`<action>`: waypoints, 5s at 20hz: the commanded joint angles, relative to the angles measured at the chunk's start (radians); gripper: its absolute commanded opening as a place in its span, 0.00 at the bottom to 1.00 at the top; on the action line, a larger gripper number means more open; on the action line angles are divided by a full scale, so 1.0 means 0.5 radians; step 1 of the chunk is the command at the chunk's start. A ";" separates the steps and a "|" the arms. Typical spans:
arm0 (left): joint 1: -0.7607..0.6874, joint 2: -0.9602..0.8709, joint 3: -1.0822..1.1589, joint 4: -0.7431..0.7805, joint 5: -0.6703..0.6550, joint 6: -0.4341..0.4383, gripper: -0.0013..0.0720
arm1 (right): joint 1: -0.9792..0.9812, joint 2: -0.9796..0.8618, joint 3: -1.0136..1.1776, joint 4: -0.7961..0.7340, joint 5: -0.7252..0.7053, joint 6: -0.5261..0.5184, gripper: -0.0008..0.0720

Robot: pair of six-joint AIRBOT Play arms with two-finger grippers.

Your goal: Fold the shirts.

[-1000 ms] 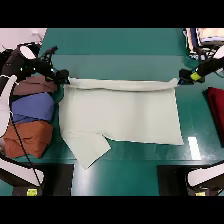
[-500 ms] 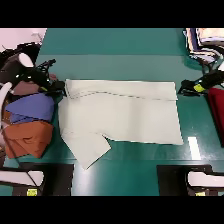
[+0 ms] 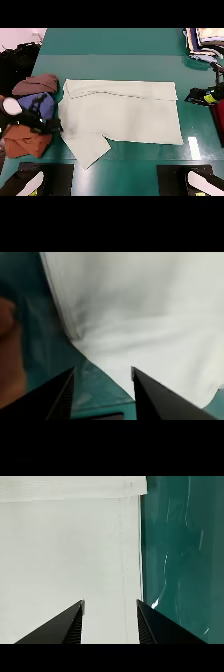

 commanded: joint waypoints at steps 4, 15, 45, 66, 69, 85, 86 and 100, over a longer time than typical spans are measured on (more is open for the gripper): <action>-0.001 0.188 -0.510 -0.259 0.234 -0.069 0.60 | -0.003 0.072 -0.042 0.004 -0.031 0.000 0.54; 0.000 0.188 -0.561 -0.732 0.497 0.152 0.05 | -0.140 0.072 -0.049 -0.019 0.233 -0.040 0.33; 0.000 0.851 -0.079 -0.485 -0.396 -0.091 0.04 | -0.330 0.675 -0.715 -0.036 0.582 -0.246 0.03; 0.000 -1.244 1.299 -0.481 0.538 0.466 0.40 | -0.068 -1.094 0.907 0.633 0.108 -0.226 0.55; 0.000 -1.242 1.386 -0.500 0.372 0.439 0.64 | -0.178 -1.131 0.954 0.719 0.197 -0.331 0.55; -0.694 -1.283 1.412 -0.582 0.749 0.343 0.05 | -0.254 -1.375 0.677 0.841 0.240 -0.546 0.71; -0.735 -1.302 1.412 -0.581 0.768 0.320 0.05 | -0.208 -1.406 0.714 0.878 0.254 -0.546 0.60; -1.141 -1.987 1.987 -0.649 0.774 0.246 0.05 | 0.071 -0.663 0.767 1.422 0.301 -0.575 0.03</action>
